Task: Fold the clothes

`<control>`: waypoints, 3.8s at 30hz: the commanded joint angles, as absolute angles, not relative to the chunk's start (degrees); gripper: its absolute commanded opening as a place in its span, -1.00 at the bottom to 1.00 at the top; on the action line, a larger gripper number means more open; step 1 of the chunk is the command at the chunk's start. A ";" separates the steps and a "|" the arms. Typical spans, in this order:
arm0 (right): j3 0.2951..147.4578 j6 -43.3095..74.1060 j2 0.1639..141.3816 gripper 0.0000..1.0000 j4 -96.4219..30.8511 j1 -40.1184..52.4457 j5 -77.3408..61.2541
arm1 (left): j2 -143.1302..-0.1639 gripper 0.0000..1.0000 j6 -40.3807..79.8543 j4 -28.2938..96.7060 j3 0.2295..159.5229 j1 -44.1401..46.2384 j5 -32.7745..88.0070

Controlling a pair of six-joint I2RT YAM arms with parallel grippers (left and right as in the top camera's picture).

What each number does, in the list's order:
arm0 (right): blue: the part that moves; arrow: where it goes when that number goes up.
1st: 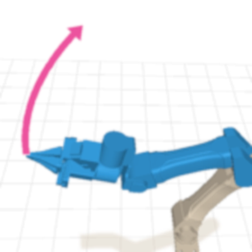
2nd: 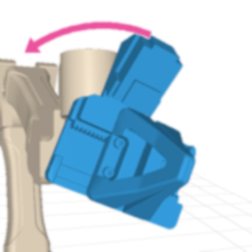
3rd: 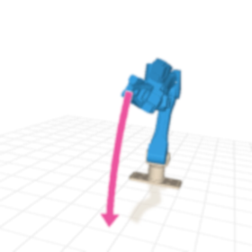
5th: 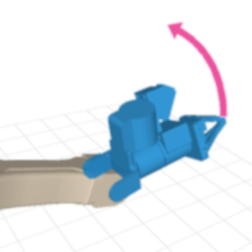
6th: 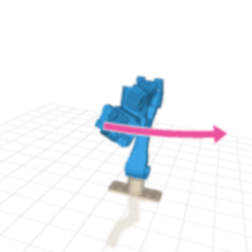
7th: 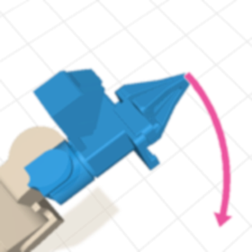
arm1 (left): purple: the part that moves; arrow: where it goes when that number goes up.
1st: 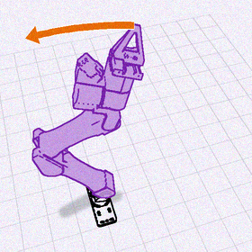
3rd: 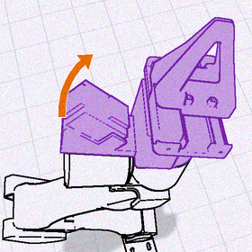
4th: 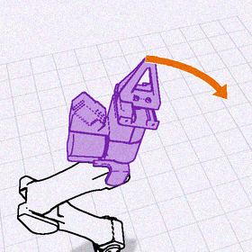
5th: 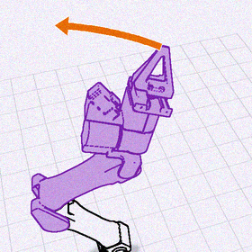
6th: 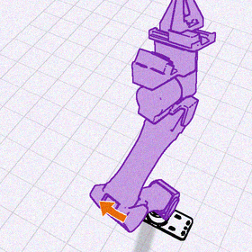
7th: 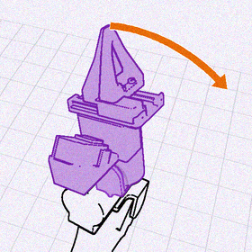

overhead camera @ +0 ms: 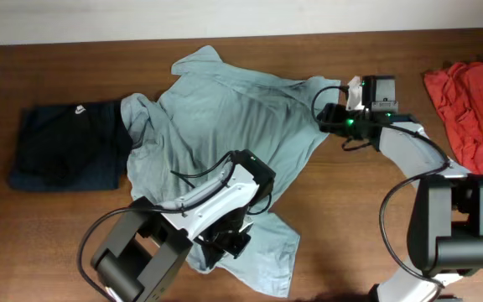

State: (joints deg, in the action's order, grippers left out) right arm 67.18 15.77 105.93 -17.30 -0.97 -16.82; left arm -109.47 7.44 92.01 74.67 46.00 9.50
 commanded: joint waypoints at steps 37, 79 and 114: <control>70.96 17.39 104.14 -0.92 -32.38 -8.01 9.43 | -107.74 -0.99 17.30 93.71 74.87 34.11 -10.92; 72.99 19.88 56.88 -0.92 -59.16 -8.23 16.97 | -85.60 -0.99 13.23 96.73 102.50 17.76 -22.28; 119.22 6.11 84.58 -0.92 -42.92 -8.38 -0.84 | -106.74 -1.00 -22.83 48.47 154.34 12.86 -11.84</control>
State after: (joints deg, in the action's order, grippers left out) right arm 111.46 8.80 87.90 -40.66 -8.16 -0.10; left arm -110.80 -19.90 47.72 148.44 16.16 -16.32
